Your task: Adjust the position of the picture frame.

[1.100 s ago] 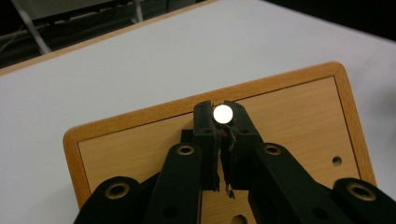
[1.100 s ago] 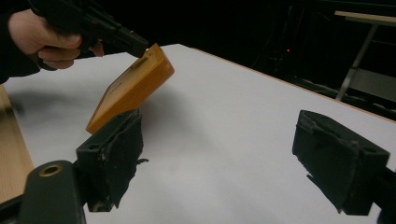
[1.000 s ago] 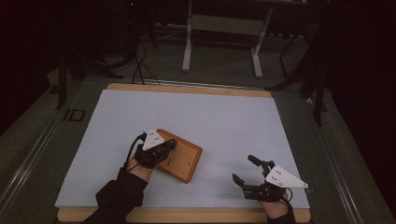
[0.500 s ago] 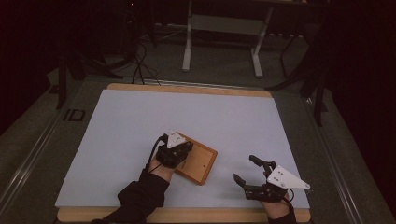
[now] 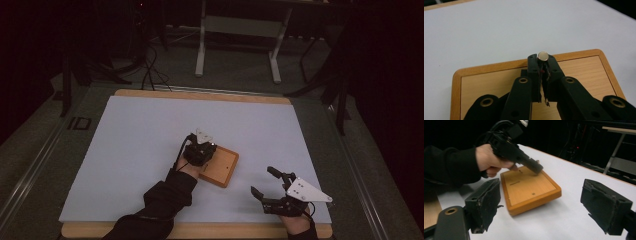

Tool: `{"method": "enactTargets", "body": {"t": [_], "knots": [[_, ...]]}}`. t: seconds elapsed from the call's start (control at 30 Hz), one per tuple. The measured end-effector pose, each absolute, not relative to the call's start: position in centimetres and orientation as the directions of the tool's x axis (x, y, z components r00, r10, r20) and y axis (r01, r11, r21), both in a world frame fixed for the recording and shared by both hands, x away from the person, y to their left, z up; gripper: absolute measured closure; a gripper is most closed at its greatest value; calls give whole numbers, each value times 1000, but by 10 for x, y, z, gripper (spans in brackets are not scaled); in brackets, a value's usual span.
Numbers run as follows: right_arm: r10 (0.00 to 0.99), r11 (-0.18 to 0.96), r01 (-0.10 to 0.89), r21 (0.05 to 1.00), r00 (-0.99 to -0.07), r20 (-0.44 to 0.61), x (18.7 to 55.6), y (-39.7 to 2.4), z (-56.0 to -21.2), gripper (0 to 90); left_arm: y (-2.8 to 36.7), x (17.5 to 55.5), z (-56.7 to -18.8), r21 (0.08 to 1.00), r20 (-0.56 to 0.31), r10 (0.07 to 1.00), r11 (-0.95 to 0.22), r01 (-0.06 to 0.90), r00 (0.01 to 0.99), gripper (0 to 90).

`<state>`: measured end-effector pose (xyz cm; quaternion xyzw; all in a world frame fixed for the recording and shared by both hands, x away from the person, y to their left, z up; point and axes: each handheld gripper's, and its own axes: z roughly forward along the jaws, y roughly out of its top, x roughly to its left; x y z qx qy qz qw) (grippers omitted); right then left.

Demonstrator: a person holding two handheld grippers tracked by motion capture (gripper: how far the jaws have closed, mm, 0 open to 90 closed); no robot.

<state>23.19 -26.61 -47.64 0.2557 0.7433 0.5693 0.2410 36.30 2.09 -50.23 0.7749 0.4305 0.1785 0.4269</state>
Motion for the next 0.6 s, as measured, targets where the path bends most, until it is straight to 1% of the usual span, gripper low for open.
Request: {"method": "enactTargets", "body": {"t": [0.3, 0.43, 0.6], "knots": [[652, 222, 105, 969, -755, -68, 232, -266, -477, 158, 13, 372, -512, 797, -68, 824, -294, 527, 563, 855], [652, 221, 105, 970, -755, -67, 231, -266, -476, 158, 11, 375, -517, 781, -68, 815, -315, 539, 575, 855], [650, 222, 107, 969, -757, -66, 232, -267, -477, 158, 11, 377, -520, 779, -77, 815, -310, 545, 574, 856]]}}
